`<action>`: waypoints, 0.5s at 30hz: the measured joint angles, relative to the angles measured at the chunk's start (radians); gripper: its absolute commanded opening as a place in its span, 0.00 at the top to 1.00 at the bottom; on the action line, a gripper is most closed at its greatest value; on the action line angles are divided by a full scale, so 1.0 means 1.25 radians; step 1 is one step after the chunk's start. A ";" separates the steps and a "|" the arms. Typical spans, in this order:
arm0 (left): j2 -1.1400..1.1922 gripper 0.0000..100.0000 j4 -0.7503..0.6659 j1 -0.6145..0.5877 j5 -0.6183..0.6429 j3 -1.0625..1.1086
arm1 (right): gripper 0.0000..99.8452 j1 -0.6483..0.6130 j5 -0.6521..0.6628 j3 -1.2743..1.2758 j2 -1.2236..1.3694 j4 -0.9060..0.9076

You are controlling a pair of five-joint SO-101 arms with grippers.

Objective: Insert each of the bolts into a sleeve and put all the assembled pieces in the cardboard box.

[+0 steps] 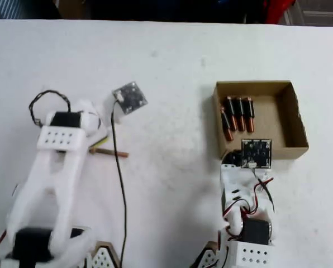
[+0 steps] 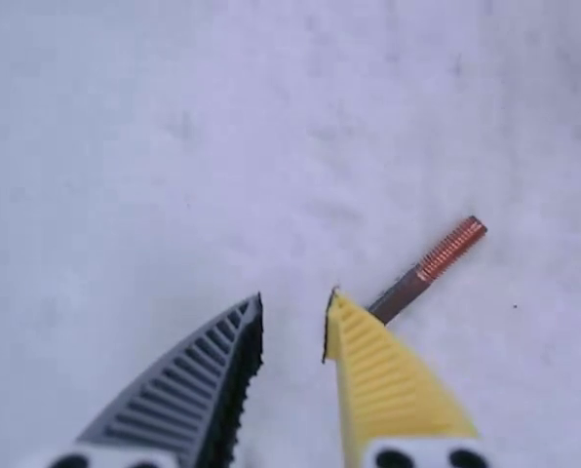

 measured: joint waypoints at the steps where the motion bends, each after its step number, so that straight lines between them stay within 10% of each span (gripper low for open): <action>1: -0.027 0.87 0.012 0.002 0.023 0.000 | 0.97 0.000 0.000 0.000 0.000 0.000; 15: -0.129 0.87 0.194 0.021 0.554 -0.001 | 0.97 0.000 0.000 0.000 0.000 0.000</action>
